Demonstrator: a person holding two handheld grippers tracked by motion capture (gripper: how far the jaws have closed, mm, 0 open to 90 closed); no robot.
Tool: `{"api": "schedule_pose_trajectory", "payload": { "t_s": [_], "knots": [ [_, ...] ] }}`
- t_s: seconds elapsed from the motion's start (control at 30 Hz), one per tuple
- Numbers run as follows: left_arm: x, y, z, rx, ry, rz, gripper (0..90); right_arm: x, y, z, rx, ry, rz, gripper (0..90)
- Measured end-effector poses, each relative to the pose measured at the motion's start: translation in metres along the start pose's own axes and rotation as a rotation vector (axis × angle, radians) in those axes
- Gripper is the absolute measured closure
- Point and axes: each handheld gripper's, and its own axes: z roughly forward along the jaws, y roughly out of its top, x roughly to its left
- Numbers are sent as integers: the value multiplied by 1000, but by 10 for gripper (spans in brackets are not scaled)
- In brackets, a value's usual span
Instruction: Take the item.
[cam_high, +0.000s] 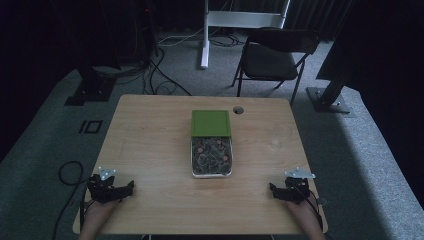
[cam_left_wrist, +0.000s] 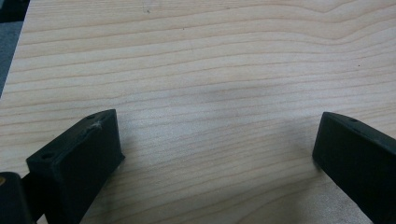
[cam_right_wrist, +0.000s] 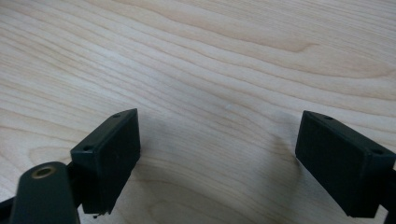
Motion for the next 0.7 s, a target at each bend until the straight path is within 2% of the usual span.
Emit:
{"api": "schedule_pose_trajectory", "payload": {
  "t_s": [0.27, 0.4, 0.7],
  "knots": [
    [0, 0, 0, 0, 0, 0, 17, 2, 5, -3, -7, 22, 5, 146],
    [0, 0, 0, 0, 0, 0, 17, 4, 11, -7, -37, 36, 25, 147],
    [0, 0, 0, 0, -3, 4, 16, 6, 20, -11, -61, 43, 21, 151]
  ]
}}
